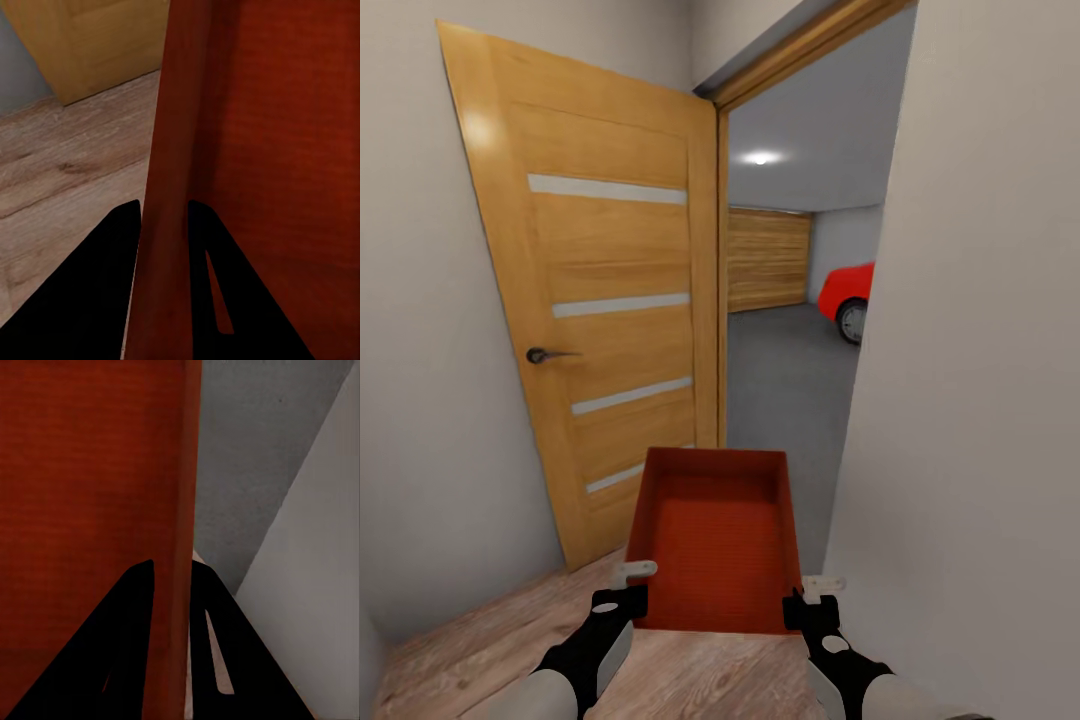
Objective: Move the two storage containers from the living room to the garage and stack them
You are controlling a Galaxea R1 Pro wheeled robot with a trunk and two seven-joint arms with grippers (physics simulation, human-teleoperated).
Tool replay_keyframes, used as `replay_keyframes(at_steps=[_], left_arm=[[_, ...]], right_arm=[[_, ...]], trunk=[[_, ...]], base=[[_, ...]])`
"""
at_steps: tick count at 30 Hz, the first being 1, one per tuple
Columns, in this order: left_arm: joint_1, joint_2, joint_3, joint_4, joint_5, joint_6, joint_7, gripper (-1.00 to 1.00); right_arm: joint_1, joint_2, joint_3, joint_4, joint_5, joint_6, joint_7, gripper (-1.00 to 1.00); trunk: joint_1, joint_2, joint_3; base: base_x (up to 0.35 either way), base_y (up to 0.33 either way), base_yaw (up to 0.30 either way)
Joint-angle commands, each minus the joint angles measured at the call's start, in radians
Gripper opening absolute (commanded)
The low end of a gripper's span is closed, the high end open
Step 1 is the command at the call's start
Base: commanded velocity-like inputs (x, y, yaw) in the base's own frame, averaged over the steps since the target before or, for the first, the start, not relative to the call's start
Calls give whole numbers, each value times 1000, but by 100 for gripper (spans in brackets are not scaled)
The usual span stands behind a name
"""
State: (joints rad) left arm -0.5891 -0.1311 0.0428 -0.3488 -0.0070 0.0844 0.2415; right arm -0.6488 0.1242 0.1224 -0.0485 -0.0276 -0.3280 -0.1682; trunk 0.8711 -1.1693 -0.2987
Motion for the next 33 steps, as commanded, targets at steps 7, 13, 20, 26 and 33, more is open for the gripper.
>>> replay_keyframes(at_steps=[7,13,20,26,33], left_arm=[[0,-1,12,1,8,6,5,-100],[0,-1,12,1,7,6,4,-100],[0,-1,12,1,8,6,4,-100],[0,-1,12,1,7,6,4,-100],[0,-1,12,1,7,4,5,-100]], right_arm=[[-2,0,-22,-2,-6,-6,-7,-100],[-2,0,-22,-2,-6,-6,-8,-100],[-2,0,-23,-2,-6,-6,-8,-100],[-2,0,-22,-2,-6,-6,-8,-100],[-2,0,-23,-2,-6,-6,-8,-100]], trunk=[[1,-1,-1],[1,-1,-1],[1,-1,-1],[1,-1,-1],[1,-1,-1]], base=[[303,214,-5],[303,214,-127],[303,214,-270],[303,214,-286],[303,211,-287]])
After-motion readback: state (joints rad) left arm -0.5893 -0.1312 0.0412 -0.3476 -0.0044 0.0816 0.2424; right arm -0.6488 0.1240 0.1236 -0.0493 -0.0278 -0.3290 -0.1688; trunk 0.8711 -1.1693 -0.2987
